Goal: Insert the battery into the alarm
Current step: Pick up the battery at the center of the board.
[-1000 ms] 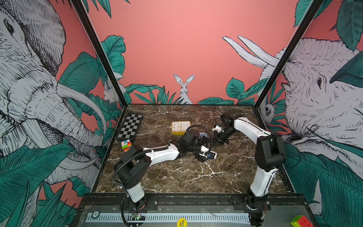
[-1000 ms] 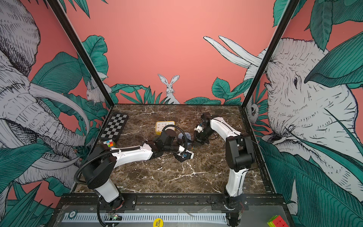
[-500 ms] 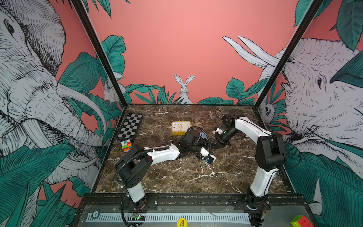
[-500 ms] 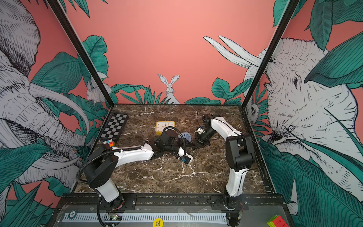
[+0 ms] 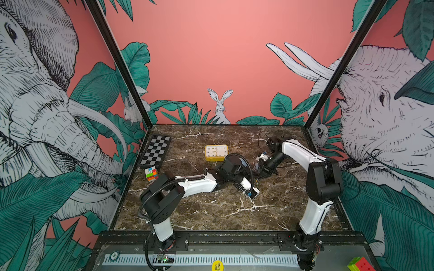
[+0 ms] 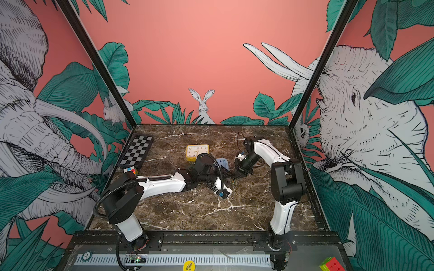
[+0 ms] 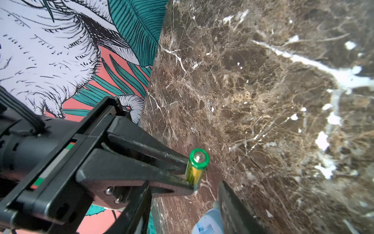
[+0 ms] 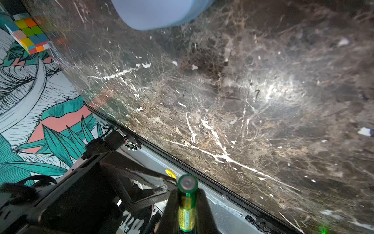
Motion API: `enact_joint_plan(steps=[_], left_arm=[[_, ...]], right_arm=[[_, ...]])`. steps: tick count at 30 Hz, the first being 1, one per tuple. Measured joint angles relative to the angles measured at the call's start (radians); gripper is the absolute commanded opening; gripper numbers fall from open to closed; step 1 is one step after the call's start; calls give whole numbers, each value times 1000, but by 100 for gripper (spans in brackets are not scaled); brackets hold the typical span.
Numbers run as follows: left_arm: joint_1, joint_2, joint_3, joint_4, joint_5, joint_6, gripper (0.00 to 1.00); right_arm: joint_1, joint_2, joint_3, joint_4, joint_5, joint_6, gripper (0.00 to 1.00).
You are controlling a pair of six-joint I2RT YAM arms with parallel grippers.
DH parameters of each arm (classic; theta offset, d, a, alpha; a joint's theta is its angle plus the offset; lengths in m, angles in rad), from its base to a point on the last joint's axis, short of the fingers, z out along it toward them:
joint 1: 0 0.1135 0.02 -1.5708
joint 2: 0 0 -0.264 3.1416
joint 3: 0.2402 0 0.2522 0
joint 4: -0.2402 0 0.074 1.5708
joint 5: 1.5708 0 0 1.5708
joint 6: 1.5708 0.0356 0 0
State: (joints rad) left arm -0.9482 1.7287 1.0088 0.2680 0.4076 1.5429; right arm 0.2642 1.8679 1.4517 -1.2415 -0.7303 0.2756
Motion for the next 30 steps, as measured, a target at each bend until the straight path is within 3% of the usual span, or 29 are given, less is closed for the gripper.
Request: enact_joint_plan(steps=[20,30], left_arm=[[-94,-10,-108,178,-118,52,56],[-93,29,-99,199,-166,80,33]], right_arm=[[-5,0,-21,2,-58,-23,6],[-5,0,-28,3,-59,-22,6]])
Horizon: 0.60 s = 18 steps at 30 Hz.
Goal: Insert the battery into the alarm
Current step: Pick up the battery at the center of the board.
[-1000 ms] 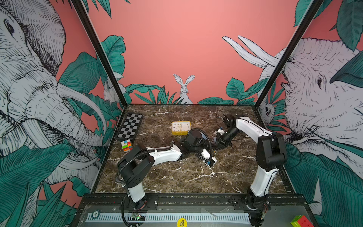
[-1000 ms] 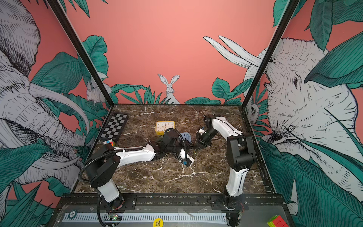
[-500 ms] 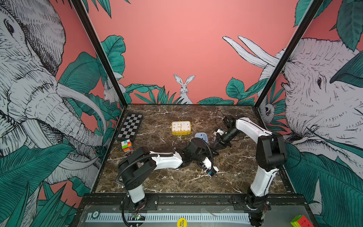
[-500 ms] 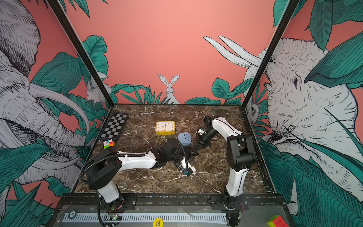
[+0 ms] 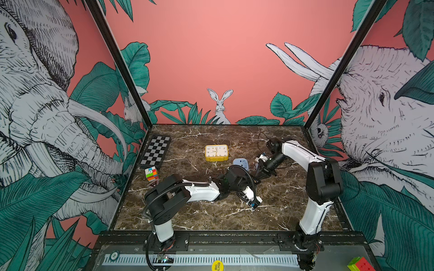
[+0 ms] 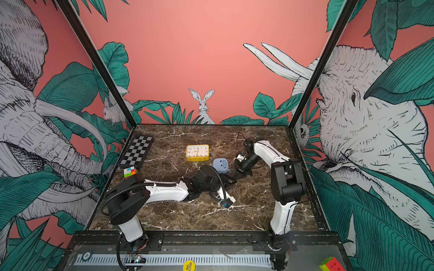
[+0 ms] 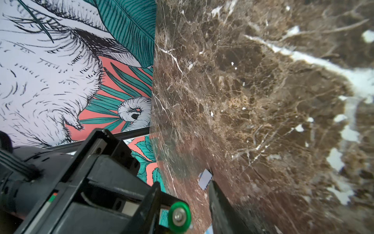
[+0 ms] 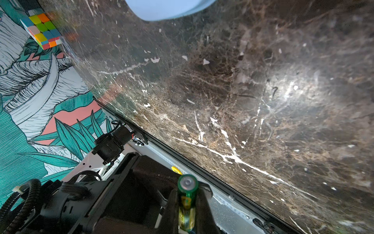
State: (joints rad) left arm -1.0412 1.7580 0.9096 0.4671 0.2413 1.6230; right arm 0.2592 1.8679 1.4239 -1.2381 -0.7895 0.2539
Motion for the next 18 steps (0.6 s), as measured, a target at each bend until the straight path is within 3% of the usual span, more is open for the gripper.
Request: enact_joint_plan(steps=[4,8,10,13,15,18], left_arm=[[0,6,6,1,-8,9,25],[0,9,12,-4,-15,3,10],[0,11,14,-5,-15,0,10],[0,13,17,-6,-19,-5,9],[0,13,19,-5,-24,-18,8],[0,13,30,-5,-32,-59,8]], right_arm=[[0,0,0,2,0,1,6],[0,0,0,8,-1,3,7],[0,0,0,11,-3,4,9],[0,0,0,18,-4,6,16],[0,0,0,21,-4,15,30],[0,0,0,36,3,27,42]])
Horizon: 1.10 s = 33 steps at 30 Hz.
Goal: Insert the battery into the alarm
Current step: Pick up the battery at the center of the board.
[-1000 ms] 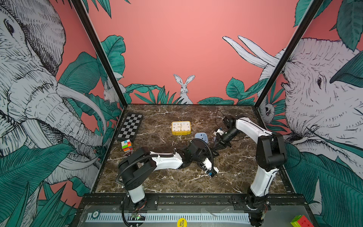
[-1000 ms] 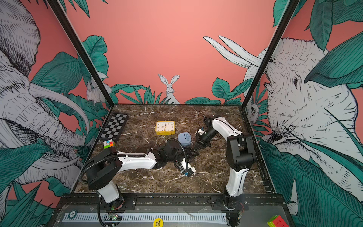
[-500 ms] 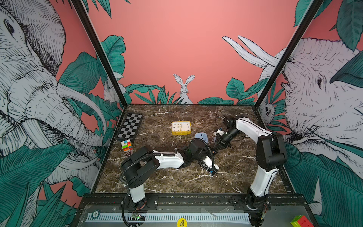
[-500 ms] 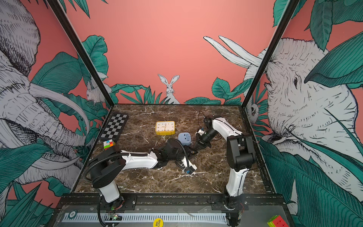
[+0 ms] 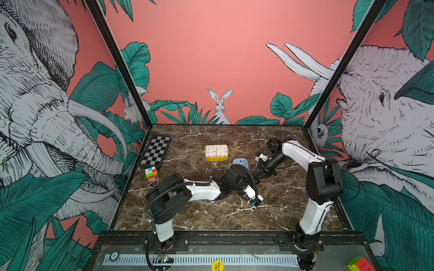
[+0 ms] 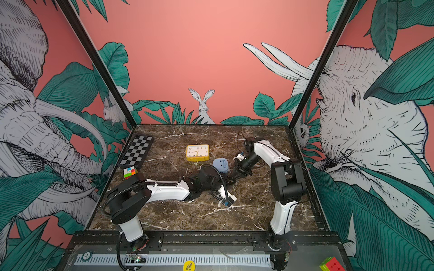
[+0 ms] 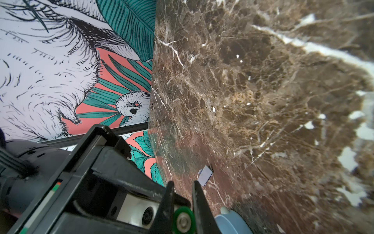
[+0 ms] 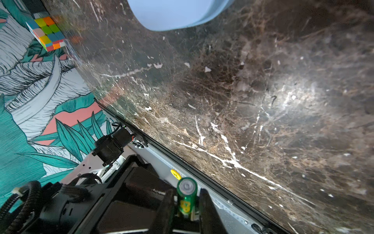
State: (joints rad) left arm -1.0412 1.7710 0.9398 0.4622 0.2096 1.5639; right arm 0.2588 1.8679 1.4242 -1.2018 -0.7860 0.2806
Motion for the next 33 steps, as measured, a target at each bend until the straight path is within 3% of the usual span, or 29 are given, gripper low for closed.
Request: enact_joint_plan(steps=[4,9,13,18,24,30,33], left_arm=[[0,0,47,-32,-31,-96,8],[11,-26,87,-107,-97,-305,9],[45,-69,98,-199,-127,-524,9],[123,-83,194,-327,-167,-840,11],[241,-52,372,-486,-189,-1257,11],[299,114,639,-680,-163,-1628,10],[309,190,700,-746,-135,-1775,10]], right_arm=[[-6,-16,-19,85,16,57,51],[-50,-103,-149,425,29,273,57],[-89,-128,-239,708,84,418,60],[-145,-150,-338,969,198,499,60],[-180,-253,-449,1147,346,470,57],[-145,-340,-553,1258,442,361,56],[-126,-375,-622,1272,485,327,56]])
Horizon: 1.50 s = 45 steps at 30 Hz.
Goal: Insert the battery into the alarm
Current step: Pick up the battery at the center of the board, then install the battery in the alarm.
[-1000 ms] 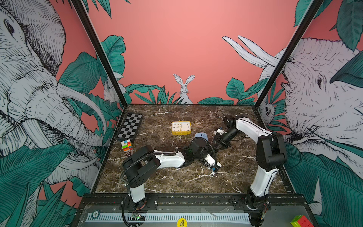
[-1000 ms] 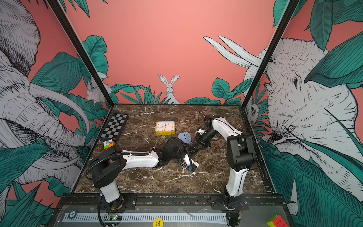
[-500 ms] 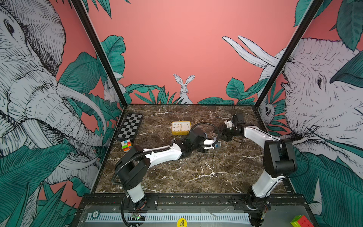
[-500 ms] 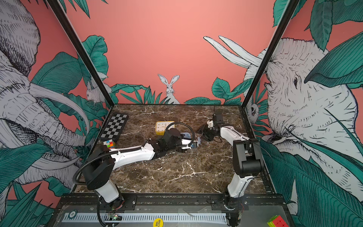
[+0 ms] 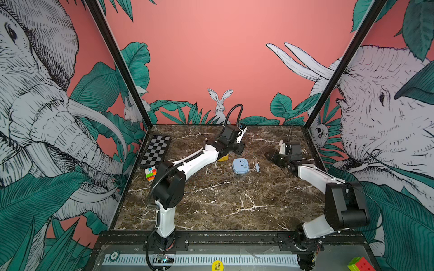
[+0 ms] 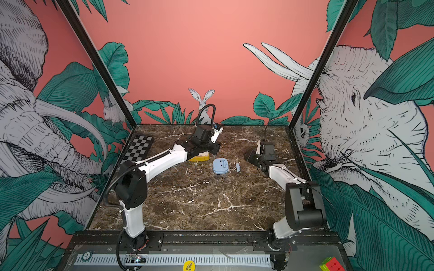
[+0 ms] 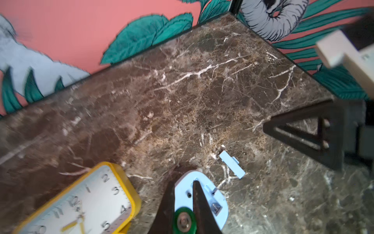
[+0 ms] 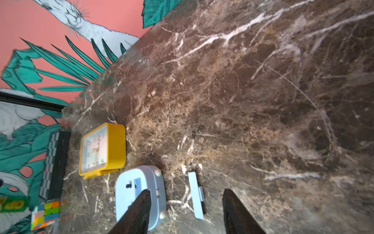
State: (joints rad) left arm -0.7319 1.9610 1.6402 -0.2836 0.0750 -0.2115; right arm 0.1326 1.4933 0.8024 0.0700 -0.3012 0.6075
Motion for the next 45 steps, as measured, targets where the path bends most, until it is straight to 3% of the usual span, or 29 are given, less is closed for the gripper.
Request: enact_joint_plan(steps=[8,12,30,45], left_arm=[[0,53,-12,-80,2,-287,12],[-8,56,-12,-81,-26,-373,13],[-76,146,46,-85,-167,-460,15],[-114,209,68,-81,-200,-497,16]], right_arm=[[42,-157,-111,-2,91,-73,55],[59,-219,-147,0,116,-92,55],[76,-285,-214,-44,176,-125,55],[77,-327,-230,-62,191,-137,55]])
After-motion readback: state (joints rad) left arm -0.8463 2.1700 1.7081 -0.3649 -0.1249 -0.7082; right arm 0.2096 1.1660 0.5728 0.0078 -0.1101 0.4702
